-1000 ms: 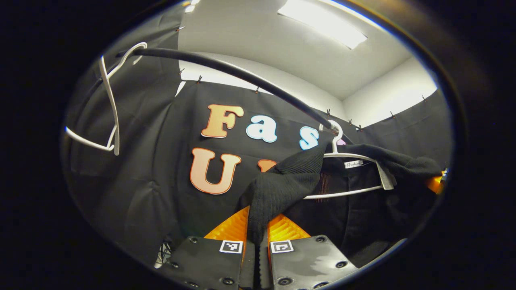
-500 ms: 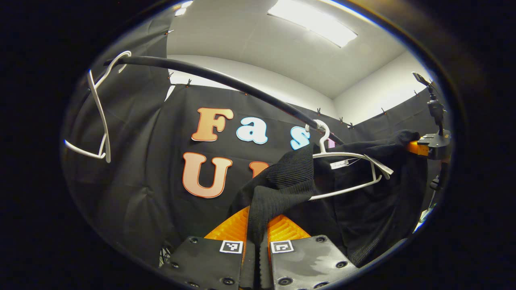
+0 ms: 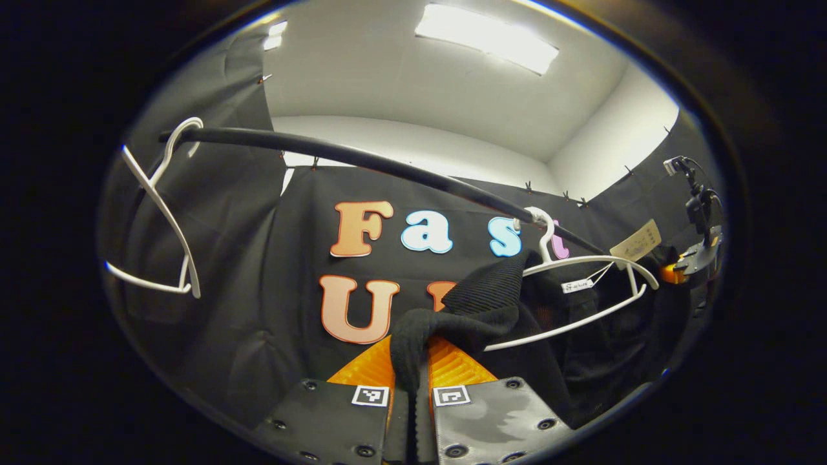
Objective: Grasp the clothes on the hanger with both hands and then place them into the laundry hamper below.
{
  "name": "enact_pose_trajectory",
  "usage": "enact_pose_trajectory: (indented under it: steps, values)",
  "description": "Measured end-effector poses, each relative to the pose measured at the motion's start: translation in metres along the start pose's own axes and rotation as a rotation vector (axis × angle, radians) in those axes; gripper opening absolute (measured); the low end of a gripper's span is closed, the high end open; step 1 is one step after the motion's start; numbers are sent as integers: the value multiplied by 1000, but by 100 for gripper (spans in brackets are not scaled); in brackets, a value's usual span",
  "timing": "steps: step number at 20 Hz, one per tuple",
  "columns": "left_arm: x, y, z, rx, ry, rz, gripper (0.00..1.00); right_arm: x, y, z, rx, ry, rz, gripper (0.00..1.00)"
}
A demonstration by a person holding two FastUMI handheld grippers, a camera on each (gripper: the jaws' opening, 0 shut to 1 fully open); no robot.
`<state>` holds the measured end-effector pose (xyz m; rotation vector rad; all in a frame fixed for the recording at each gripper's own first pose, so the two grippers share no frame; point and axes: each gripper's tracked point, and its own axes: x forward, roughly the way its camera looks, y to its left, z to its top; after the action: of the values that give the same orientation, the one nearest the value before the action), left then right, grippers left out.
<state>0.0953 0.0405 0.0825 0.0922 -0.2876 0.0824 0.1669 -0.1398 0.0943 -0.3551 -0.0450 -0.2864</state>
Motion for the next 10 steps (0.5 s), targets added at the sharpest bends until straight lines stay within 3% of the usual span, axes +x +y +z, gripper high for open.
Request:
enact_pose_trajectory:
  steps: [5, 10]
  values:
    - [18, 18, 23, 134, -86, 80, 11, -25, 42, -26, 81, 32, 82, 2]
    - [44, 40, 22, 129, -68, 164, 11, -39, 72, -35, 113, 34, 132, 3]
